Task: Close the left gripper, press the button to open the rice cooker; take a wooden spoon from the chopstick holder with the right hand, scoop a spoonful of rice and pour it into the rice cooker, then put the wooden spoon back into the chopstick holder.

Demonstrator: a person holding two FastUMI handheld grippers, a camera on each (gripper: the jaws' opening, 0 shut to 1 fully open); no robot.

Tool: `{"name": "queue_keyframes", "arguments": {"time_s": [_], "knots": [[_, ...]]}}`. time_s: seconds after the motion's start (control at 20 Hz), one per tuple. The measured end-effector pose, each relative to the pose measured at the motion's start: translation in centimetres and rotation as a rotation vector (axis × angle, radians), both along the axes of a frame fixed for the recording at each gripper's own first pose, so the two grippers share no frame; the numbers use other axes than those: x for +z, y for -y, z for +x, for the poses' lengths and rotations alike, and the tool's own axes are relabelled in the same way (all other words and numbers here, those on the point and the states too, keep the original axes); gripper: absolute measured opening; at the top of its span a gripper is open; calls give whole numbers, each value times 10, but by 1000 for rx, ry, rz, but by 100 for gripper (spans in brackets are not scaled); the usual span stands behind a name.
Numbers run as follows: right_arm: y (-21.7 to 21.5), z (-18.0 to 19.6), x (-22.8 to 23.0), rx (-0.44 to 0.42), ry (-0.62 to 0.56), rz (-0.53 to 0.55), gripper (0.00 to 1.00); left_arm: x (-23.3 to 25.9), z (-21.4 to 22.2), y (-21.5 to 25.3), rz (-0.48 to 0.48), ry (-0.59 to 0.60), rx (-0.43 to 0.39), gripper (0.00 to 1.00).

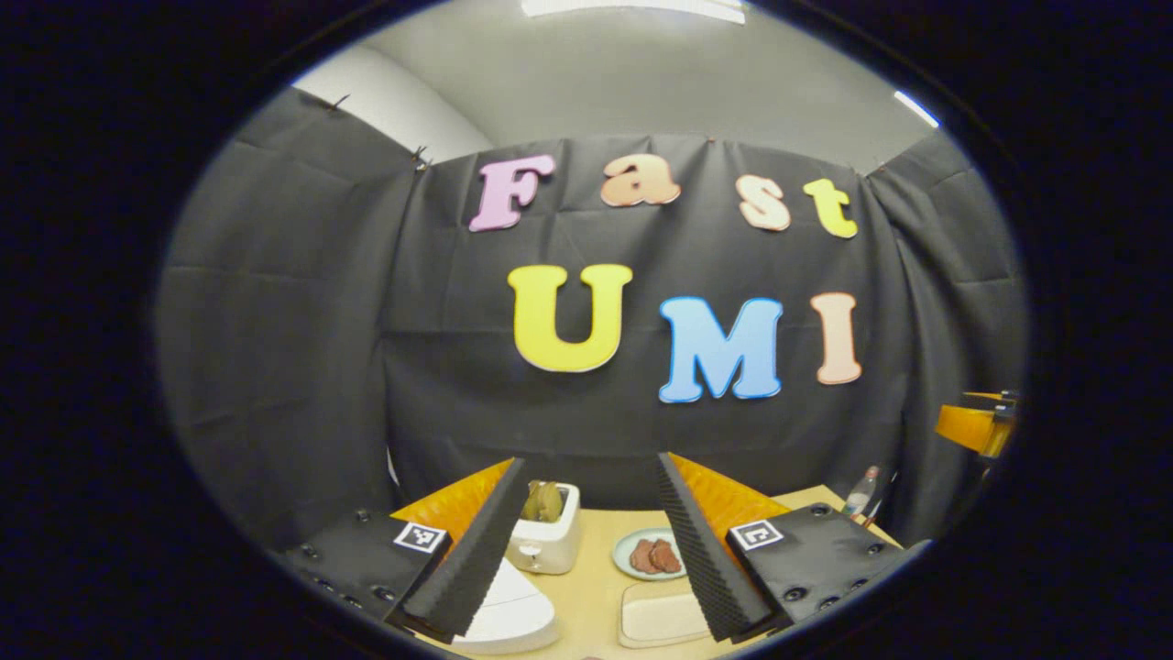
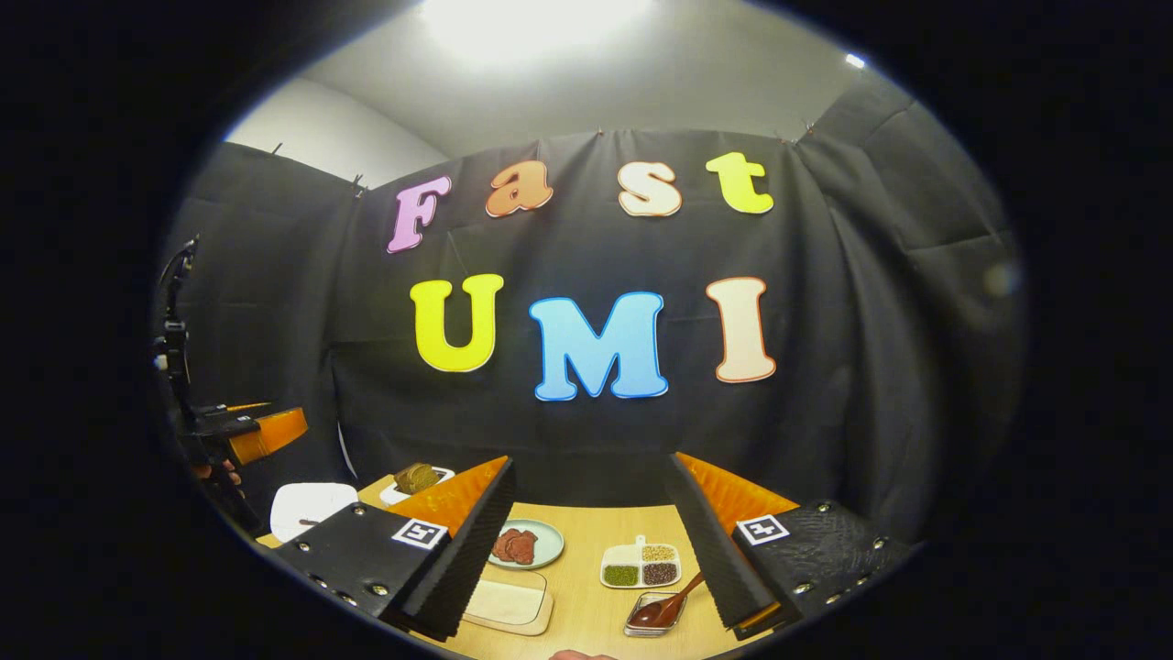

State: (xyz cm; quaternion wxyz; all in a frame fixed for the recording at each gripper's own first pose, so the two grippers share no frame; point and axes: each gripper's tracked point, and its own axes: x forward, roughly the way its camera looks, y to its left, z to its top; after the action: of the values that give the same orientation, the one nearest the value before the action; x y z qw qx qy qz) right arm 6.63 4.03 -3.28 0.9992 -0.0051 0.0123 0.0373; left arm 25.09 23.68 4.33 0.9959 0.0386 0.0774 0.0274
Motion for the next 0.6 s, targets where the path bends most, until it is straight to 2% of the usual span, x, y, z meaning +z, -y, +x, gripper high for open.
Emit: {"name": "queue_keyframes", "arguments": {"time_s": [0.25, 0.6], "knots": [[16, -12, 15, -14, 17, 17, 99, 25, -28, 60, -17, 60, -60, 98], [28, -17, 12, 18, 6, 55, 99, 19, -57, 83, -8, 49, -3, 97]]}}
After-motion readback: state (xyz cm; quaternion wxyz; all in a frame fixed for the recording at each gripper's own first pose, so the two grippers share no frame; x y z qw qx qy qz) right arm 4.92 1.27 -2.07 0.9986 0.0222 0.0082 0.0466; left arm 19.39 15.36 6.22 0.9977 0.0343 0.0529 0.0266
